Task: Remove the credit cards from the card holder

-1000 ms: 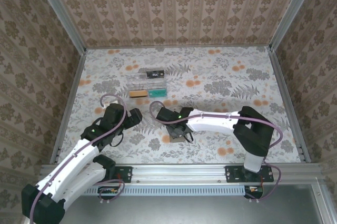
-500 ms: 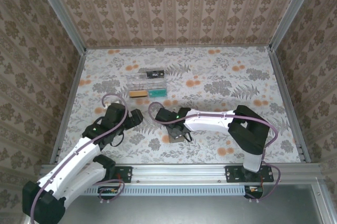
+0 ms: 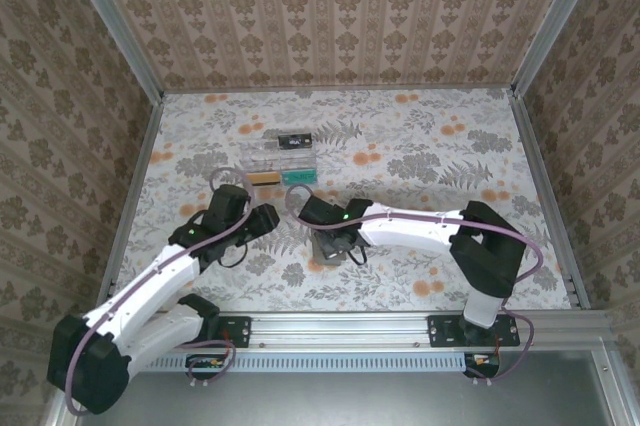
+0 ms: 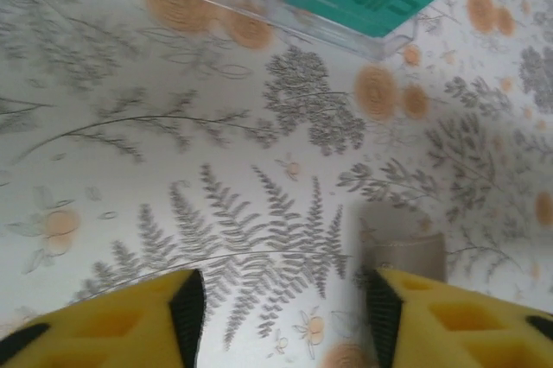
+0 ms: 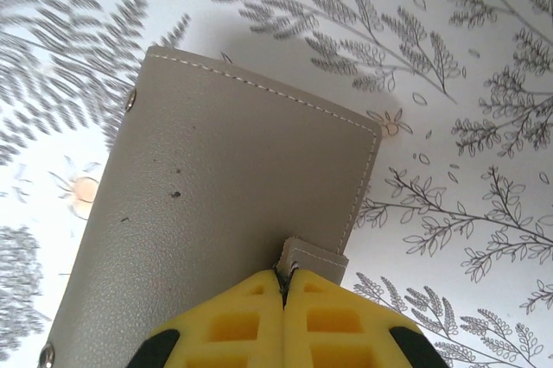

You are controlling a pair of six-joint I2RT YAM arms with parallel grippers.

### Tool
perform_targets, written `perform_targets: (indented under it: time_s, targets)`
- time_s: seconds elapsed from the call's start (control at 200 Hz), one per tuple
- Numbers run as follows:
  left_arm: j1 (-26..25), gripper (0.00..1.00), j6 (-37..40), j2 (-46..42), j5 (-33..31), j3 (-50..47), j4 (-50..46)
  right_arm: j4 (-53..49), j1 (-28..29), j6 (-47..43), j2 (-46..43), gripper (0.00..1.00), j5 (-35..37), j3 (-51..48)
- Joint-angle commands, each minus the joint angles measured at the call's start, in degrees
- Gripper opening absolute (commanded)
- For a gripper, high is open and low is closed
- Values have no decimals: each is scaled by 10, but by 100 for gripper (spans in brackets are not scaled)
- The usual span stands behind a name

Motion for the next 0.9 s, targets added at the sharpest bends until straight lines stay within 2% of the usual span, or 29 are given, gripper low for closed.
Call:
perform_targets:
  time_s: [0.0,0.1,0.275,0.535,0.685,0.895]
  targets:
    - [-6,23,-28,48,92,19,83,33,-8,-2,-23,0,-17,-14]
    - [-11,0,-46,104,144,27,135,44,-11,-1,-13,0,-19,-17]
    - [-27,0,-63,193,201,46,184,78,-17,0,19,0,-24,-5]
    - [-40,0,-39,315,239,93,139,106,-19,8,38,0,-36,-2]
    - [-48,0,-28,371,224,99,98,133,-28,28,15,0,-49,-31]
    - [-50,0,-12,407,210,97,79,174,-54,48,-43,0,-80,-83]
